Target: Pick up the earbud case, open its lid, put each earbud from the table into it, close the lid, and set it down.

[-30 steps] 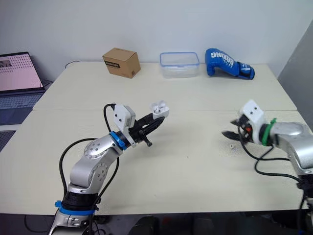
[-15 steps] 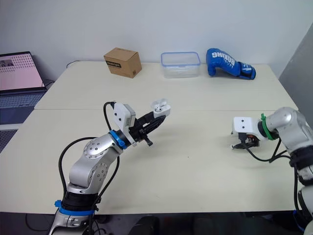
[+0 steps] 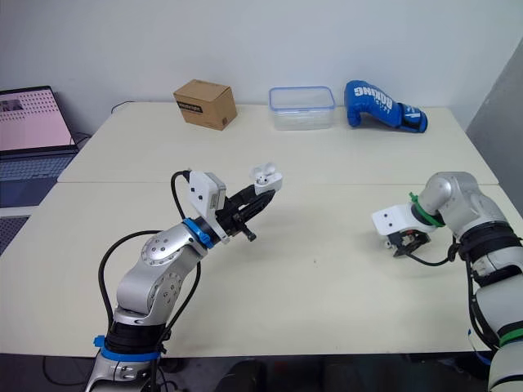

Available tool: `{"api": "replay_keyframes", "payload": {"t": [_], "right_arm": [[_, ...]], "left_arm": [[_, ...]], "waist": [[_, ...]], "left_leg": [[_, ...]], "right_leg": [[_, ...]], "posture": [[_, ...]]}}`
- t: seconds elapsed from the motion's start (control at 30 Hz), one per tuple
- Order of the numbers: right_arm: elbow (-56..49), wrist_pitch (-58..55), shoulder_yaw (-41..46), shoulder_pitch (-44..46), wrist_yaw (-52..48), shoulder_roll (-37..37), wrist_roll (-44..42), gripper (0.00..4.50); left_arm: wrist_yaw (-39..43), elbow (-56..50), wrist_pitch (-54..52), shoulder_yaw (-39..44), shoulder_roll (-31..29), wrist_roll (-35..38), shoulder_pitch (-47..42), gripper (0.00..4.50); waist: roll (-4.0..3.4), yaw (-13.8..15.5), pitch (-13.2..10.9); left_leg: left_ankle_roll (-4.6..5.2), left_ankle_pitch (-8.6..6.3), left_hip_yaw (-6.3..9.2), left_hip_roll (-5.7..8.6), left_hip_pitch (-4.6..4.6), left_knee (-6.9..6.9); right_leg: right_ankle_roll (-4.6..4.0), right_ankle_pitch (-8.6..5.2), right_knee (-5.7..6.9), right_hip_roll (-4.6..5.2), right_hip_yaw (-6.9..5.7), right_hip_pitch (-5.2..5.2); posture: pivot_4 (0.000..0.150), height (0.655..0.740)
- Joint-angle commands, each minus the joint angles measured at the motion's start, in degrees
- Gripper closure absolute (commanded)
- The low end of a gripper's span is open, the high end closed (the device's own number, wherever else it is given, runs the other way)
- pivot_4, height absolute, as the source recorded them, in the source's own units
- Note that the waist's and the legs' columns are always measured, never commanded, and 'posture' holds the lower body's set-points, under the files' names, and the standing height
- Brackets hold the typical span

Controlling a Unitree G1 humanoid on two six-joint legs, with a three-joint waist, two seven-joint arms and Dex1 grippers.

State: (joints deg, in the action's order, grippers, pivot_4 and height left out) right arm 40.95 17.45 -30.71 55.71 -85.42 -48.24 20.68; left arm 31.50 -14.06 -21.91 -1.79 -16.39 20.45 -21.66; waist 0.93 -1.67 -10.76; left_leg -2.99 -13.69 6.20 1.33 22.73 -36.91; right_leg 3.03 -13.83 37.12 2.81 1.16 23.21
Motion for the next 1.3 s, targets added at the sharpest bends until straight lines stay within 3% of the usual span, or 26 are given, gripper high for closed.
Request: {"api": "replay_keyframes", "payload": {"t": [0.03, 0.27, 0.4, 0.57, 0.73, 0.8, 0.9, 1.07, 1.2, 1.3], "right_arm": [[-1.58, 1.31, -0.05, 0.98, -0.67, 0.45, 1.48, 1.47], [1.51, 3.96, -0.47, 1.91, 0.5, 1.3, 4.54, 1.47], [2.89, 4.87, -0.49, 2.55, 1.65, 1.92, 5.45, 2.34], [3.01, 5.09, 0.19, 2.77, 1.21, 2.31, 5.39, 4.07], [0.62, 3.62, 2.91, 2.76, -0.47, 1.15, 2.46, 4.12], [-3.29, -2.29, 6.63, 1.57, -1.49, 1.94, -2.62, 4.12], [-14.93, -26.44, 16.96, -0.42, -1.81, 8.08, -18.34, 4.12], [-32.12, -55.26, 33.75, -2.68, 14.53, 19.54, -36.13, 4.12], [-43.71, -66.55, 41.27, -5.6, 29.27, 28.11, -43.4, 4.12], [-49.25, -67.23, 42.7, -7.12, 37.65, 33.27, -45.49, 4.12]], "left_arm": [[-0.57, -2.98, 0.6, 0.93, 0.24, 1.0, 0.21, 3.78], [-0.99, -2.81, 0.79, 0.17, 0.81, 0.83, 0.15, 3.78], [-0.82, -2.45, 0.96, 0.2, 0.77, 0.71, 0.1, 3.78], [-0.58, -2.47, 0.94, -0.17, 0.69, 0.54, -0.07, 3.78], [-0.23, -2.06, 1.14, -0.09, 0.43, 0.39, -0.65, 3.78], [-0.02, -1.94, 1.2, 0.06, 0.26, 0.48, -0.54, 3.78], [0.18, -1.0, 1.1, 0.08, 0.68, 0.85, -0.6, 3.78], [0.87, 0.68, -0.04, 0.09, 1.96, 1.95, -1.86, 3.78], [0.71, 1.96, -1.03, 0.69, 2.53, 3.21, -3.6, 3.78], [1.81, 2.52, -1.89, 0.46, 2.12, 3.99, -5.13, 3.78]], "waist": [[0.0, 0.0, 0.0], [0.0, -0.03, 0.0], [0.02, -0.07, 0.02], [0.04, -0.2, 0.03], [0.04, -0.19, 0.02], [0.03, -0.18, 0.02], [0.03, -0.37, 0.02], [0.02, 0.14, 0.02], [0.03, 0.93, 0.02], [0.03, 0.97, 0.02]], "left_leg": [[0.01, 0.0, -0.01, 0.0, -0.01, 0.0], [0.01, 0.0, -0.02, 0.0, -0.04, -0.02], [0.01, 0.0, -0.04, -0.01, -0.07, -0.03], [0.01, 0.0, -0.09, -0.02, -0.16, -0.03], [0.01, 0.0, -0.09, -0.01, -0.15, -0.02], [0.01, 0.0, -0.09, -0.01, -0.12, 0.0], [0.01, 0.0, -0.07, -0.04, -0.11, 0.02], [0.01, 0.0, 0.14, -0.03, -0.1, -0.03], [0.01, -0.01, 0.27, 0.1, 0.06, -0.04], [0.01, 0.0, 0.23, 0.17, 0.08, -0.05]], "right_leg": [[0.0, 0.0, 0.0, 0.0, 0.01, 0.0], [0.0, 0.01, 0.02, 0.0, 0.01, -0.02], [-0.01, 0.02, 0.02, 0.0, 0.01, -0.05], [-0.03, 0.04, 0.05, 0.0, 0.06, -0.09], [-0.03, 0.04, 0.06, 0.0, 0.06, -0.08], [-0.03, 0.04, 0.06, 0.0, 0.06, -0.04], [-0.04, 0.04, 0.07, 0.0, 0.08, -0.03], [-0.06, 0.05, 0.33, -0.03, 0.0, 0.0], [-0.05, 0.04, 0.34, 0.05, -0.12, 0.05], [-0.04, 0.04, 0.37, 0.09, -0.09, 0.1]], "posture": [[0.15, 0.74], [0.15, 0.74], [0.15, 0.74], [0.15, 0.74], [0.15, 0.74], [0.15, 0.74], [0.15, 0.74], [0.15, 0.74], [0.15, 0.74], [0.15, 0.74]]}}
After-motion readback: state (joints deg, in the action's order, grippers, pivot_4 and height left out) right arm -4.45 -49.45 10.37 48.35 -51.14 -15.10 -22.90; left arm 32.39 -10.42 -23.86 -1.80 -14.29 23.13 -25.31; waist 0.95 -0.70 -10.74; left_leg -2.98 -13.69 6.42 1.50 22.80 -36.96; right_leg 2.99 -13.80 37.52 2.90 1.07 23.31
